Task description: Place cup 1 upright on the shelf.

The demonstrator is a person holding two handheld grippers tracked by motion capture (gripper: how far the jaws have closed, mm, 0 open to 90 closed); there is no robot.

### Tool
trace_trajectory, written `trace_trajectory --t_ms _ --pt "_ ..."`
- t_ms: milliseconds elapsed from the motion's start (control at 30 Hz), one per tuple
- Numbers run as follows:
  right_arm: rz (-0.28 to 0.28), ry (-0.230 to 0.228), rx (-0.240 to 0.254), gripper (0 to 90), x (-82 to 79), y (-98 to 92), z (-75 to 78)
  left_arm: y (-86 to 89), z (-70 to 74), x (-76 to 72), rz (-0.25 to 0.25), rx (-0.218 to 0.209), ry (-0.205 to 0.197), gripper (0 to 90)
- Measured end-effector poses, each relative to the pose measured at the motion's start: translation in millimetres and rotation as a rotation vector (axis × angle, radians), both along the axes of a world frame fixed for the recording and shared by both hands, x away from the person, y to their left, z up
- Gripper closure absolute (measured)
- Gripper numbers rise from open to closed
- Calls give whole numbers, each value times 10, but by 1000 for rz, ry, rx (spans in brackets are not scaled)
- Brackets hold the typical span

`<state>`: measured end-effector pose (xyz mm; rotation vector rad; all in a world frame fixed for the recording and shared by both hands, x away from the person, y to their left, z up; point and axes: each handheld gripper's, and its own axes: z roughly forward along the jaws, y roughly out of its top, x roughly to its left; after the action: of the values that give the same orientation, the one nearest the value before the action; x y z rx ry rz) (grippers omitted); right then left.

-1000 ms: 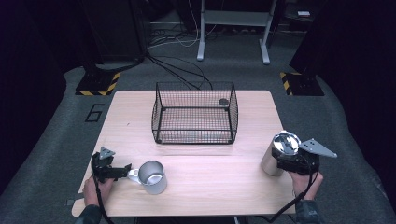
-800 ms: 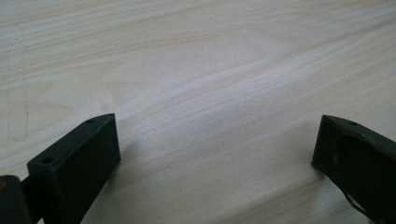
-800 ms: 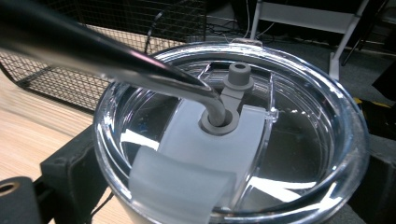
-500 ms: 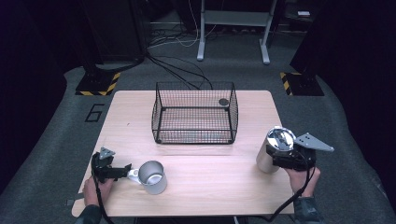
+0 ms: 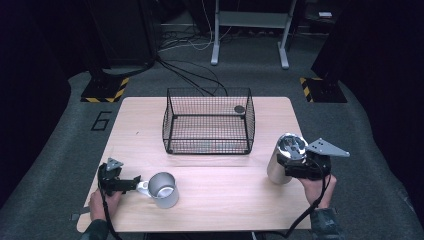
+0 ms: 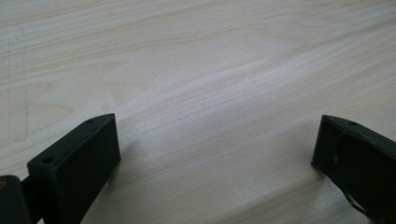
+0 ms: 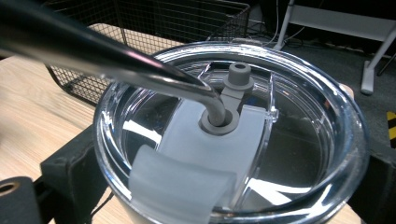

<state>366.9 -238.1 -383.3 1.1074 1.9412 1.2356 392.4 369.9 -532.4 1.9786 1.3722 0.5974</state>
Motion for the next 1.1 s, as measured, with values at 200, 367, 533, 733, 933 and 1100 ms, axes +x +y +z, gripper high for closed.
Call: trace_trajectory --t_ms 200,367,533,733,933,1100 --pt "22 0 4 33 25 53 28 0 0 0 0 0 0 4" --pt "46 6 3 33 53 128 36 0 0 0 0 0 0 4" --pt "77 7 4 33 92 223 58 0 0 0 0 0 0 4" --pt "95 12 6 33 116 311 86 0 0 0 0 0 0 4" --pt "133 8 -1 33 153 408 158 -1 0 -1 2 -1 0 4" --pt "154 8 10 33 185 512 223 0 0 -1 1 0 0 4"
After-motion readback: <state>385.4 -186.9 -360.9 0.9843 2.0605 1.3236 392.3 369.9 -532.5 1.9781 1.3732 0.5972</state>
